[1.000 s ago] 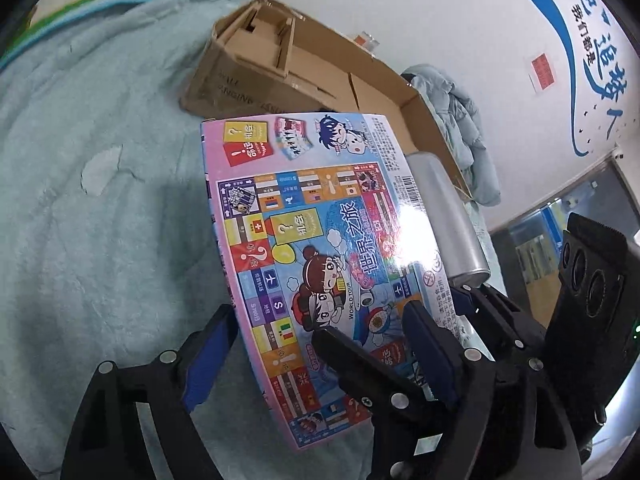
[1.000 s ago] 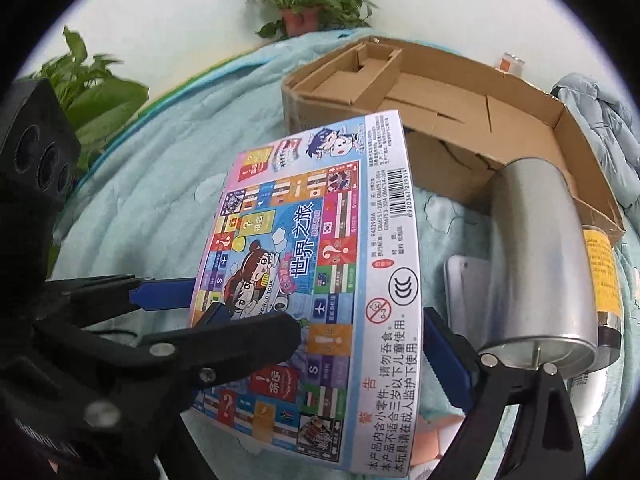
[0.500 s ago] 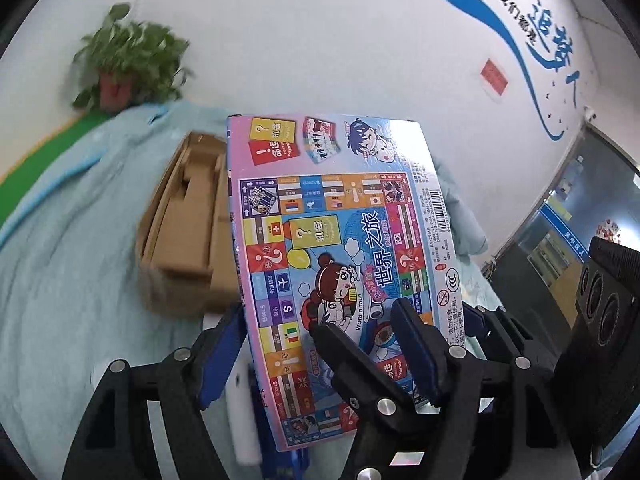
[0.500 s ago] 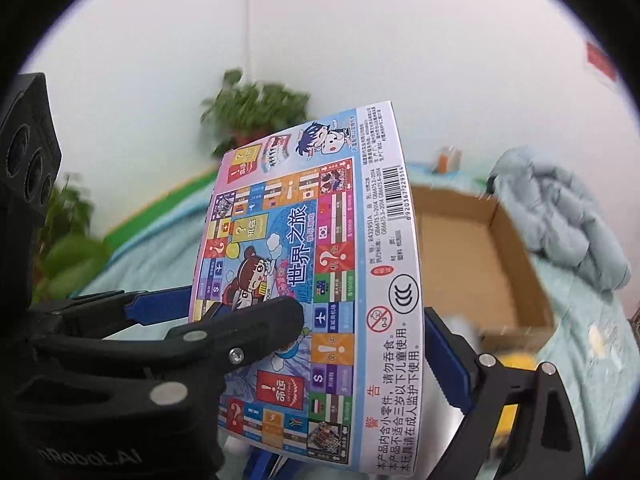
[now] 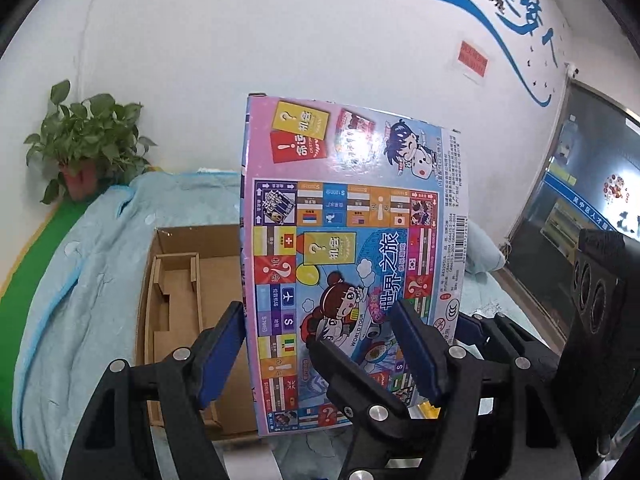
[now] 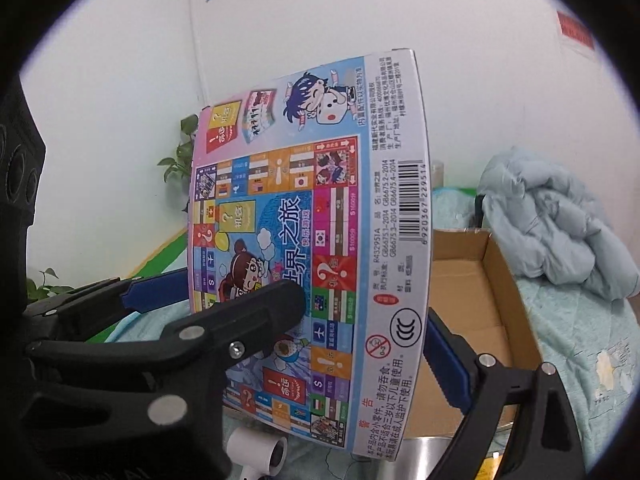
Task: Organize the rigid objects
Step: 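Lift the game box and carry it over the cardboard box, then lower the game box flat into the box and open the left tool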
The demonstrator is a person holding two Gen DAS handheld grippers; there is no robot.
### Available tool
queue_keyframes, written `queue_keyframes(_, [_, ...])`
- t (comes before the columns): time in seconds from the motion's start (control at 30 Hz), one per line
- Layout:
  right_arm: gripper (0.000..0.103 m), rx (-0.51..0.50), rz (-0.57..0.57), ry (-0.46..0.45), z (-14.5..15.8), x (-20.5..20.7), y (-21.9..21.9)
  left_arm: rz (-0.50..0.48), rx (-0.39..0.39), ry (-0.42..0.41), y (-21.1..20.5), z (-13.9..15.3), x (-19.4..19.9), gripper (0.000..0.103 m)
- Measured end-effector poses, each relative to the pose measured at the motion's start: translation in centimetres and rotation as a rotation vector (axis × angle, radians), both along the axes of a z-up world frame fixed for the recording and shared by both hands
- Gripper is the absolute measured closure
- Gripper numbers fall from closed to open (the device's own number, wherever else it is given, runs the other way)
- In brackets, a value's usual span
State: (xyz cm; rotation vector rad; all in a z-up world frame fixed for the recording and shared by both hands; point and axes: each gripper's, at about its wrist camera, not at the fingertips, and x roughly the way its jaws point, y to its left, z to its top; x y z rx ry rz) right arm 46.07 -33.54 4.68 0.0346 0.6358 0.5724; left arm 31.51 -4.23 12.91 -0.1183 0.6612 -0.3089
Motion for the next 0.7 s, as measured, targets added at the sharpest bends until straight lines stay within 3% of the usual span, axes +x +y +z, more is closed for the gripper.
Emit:
queue_keyframes(0.13, [0.012,-0.004,0.039,0.11,-2.7,2.2,1.0,0.029,0.01,0.07,0.2,-2.6,2.4,0.032])
queue_keyframes(0.3, [0.013,-0.049,0.08,0.292,-7.5,4.1,2.9,0.046,0.0,0.229,1.6,-8.7,5.7,0.033])
queue_keyframes(0.37, [0.013,-0.038,0.086,0.351,-8.8,4.7,2.9,0.048,-0.005,0.246,1.9,-9.7,6.0,0.034])
queue_keyframes(0.4, [0.013,-0.046,0.084,0.377,-9.4,5.1,3.1,0.056,0.0,0.252,1.8,-10.1,6.2,0.039])
queue_keyframes(0.5, [0.013,-0.091,0.092,0.396,-10.3,5.5,3.8,0.062,-0.012,0.286,2.4,-12.0,7.7,0.039])
queue_keyframes(0.7, [0.013,-0.193,0.115,0.49,-12.6,6.4,5.5,0.096,-0.005,0.387,4.7,-16.5,9.9,0.052])
